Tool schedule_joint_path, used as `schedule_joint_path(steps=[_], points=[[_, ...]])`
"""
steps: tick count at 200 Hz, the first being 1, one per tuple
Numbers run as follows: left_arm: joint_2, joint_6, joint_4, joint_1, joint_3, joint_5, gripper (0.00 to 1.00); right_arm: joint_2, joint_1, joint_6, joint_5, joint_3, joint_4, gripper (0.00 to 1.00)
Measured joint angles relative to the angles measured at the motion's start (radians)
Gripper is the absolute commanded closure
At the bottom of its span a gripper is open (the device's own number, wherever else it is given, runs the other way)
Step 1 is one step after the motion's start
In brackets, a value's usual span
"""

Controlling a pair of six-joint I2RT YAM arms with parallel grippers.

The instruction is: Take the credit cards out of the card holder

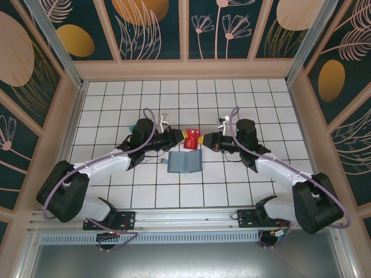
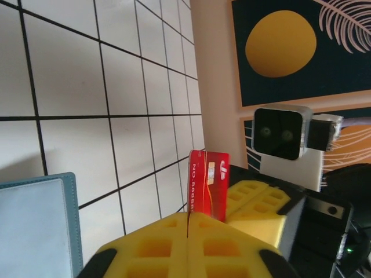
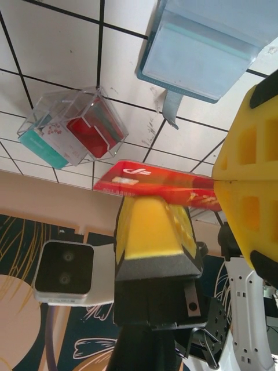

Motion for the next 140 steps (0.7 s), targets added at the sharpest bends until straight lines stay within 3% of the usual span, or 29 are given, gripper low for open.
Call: schedule_joint_path(steps=[11,15,21,52,75,132,140], points=[[-0.009,0.001,0.006,0.000,0.000,0.005,1.00,0.004,0.000,-0.001,0.000,-0.003,-0.001,0.87],[-0.013,0.002,0.007,0.000,0.000,0.006,1.00,0.006,0.000,0.000,0.000,-0.003,-0.001,0.75],[-0.018,0.003,0.007,0.000,0.000,0.006,1.00,0.008,0.000,0.002,-0.001,-0.003,-0.004,0.65],[-0.038,0.056,-0.065,-0.001,0.009,-0.006,1.00,0.008,0.000,-0.037,0.003,-0.003,-0.025,0.36],[-0.039,0.161,-0.222,-0.001,0.068,-0.053,1.00,0.002,0.000,-0.064,0.016,-0.002,-0.073,0.23],[-0.056,0.544,-0.558,-0.001,0.217,-0.314,1.00,-0.089,0.032,-0.167,0.115,0.029,-0.200,0.11],[-0.067,0.614,-0.586,-0.001,0.217,-0.353,1.00,-0.105,0.043,-0.176,0.133,0.030,-0.207,0.01]])
